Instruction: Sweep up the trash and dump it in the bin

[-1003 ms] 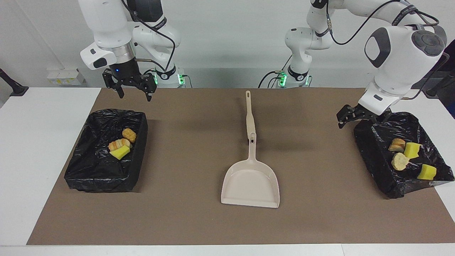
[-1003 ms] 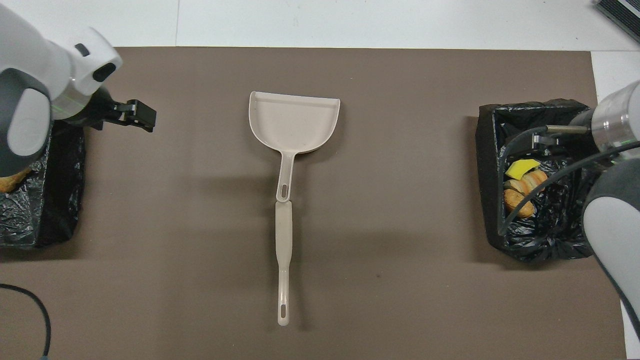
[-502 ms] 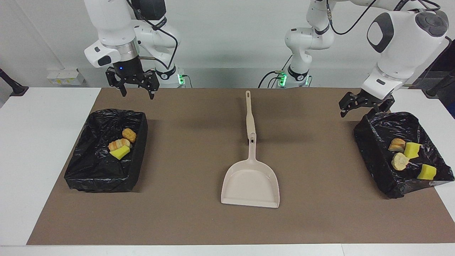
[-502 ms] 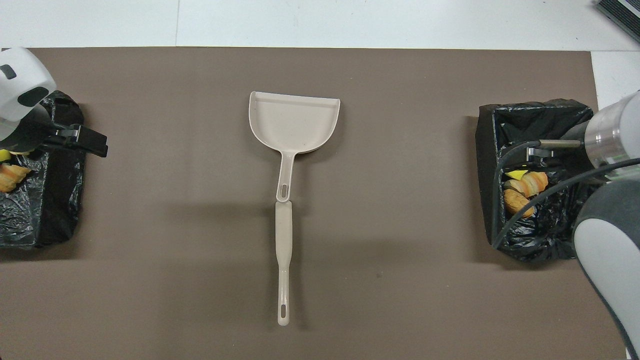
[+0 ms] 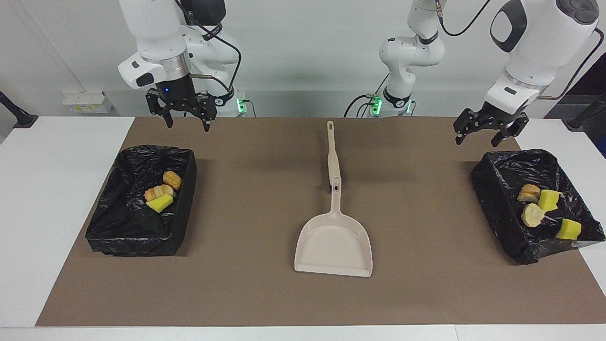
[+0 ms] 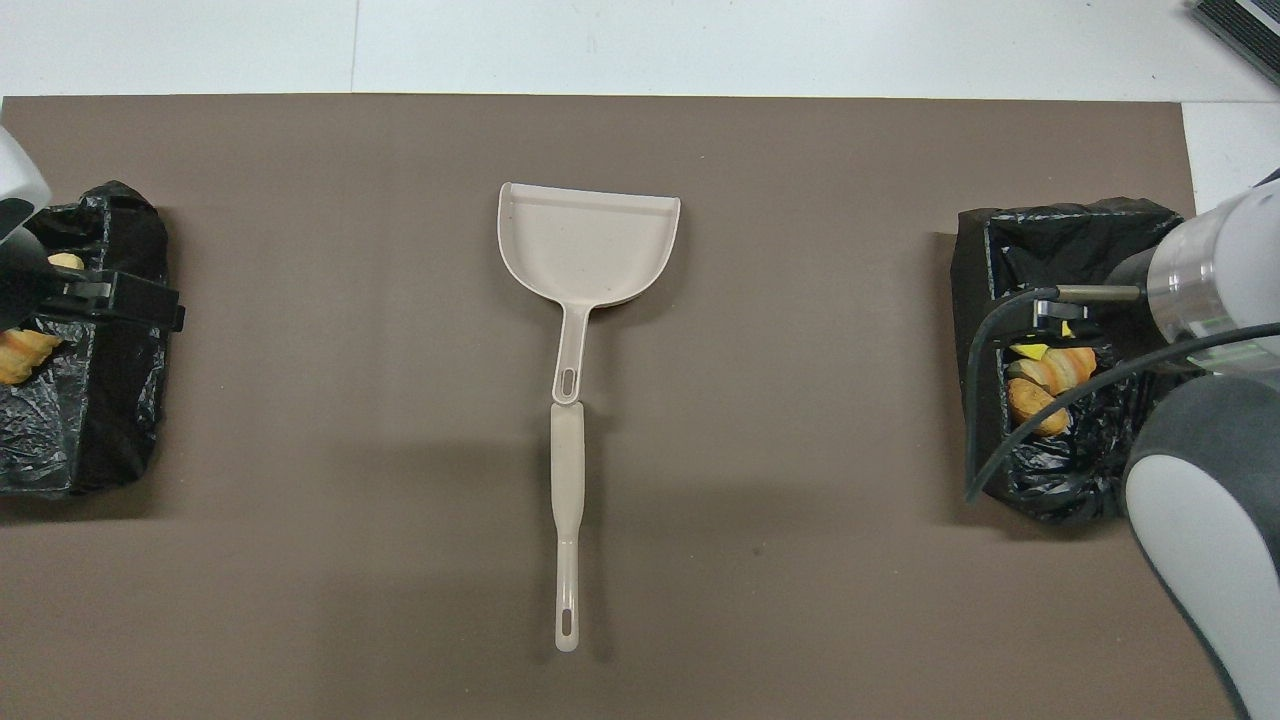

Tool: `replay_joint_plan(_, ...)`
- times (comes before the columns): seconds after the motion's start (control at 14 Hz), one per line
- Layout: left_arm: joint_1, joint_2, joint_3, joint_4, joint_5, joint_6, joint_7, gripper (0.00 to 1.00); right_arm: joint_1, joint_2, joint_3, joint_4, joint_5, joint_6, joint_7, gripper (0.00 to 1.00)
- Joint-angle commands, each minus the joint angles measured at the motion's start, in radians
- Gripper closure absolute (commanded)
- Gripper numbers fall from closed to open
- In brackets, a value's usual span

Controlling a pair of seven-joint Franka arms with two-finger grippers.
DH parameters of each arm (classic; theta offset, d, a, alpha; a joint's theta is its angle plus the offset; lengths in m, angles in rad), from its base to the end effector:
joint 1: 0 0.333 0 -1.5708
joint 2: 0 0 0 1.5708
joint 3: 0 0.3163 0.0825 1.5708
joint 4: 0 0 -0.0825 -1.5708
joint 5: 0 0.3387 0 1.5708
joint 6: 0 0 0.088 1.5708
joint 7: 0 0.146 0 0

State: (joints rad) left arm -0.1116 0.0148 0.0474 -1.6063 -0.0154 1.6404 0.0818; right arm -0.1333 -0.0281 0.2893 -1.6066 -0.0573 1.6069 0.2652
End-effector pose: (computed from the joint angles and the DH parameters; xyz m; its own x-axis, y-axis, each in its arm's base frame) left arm 0.5192 -0.0357 0.5692 0.9893 -0.1444 0.0204 -0.1447 -0.9894 0.0130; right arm 0.5001 0.0724 0.5876 0.9934 -0.1064 0.0433 -0.1087 -0.9925 0.0559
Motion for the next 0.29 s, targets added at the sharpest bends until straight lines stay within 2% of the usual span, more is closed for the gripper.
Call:
replay_joint_plan(0.0,0.007,-0.016,-0.008,-0.011,0.002,-0.028,0.013,0.0,-0.005,-0.01,0.002,-0.01,0.017,0.018,0.012,0.0)
replay_joint_plan(0.21,0.006,-0.015,-0.008,0.003,0.003,-0.037,0.013,0.0,-0.006,-0.01,0.002,-0.01,0.016,0.014,0.002,0.0)
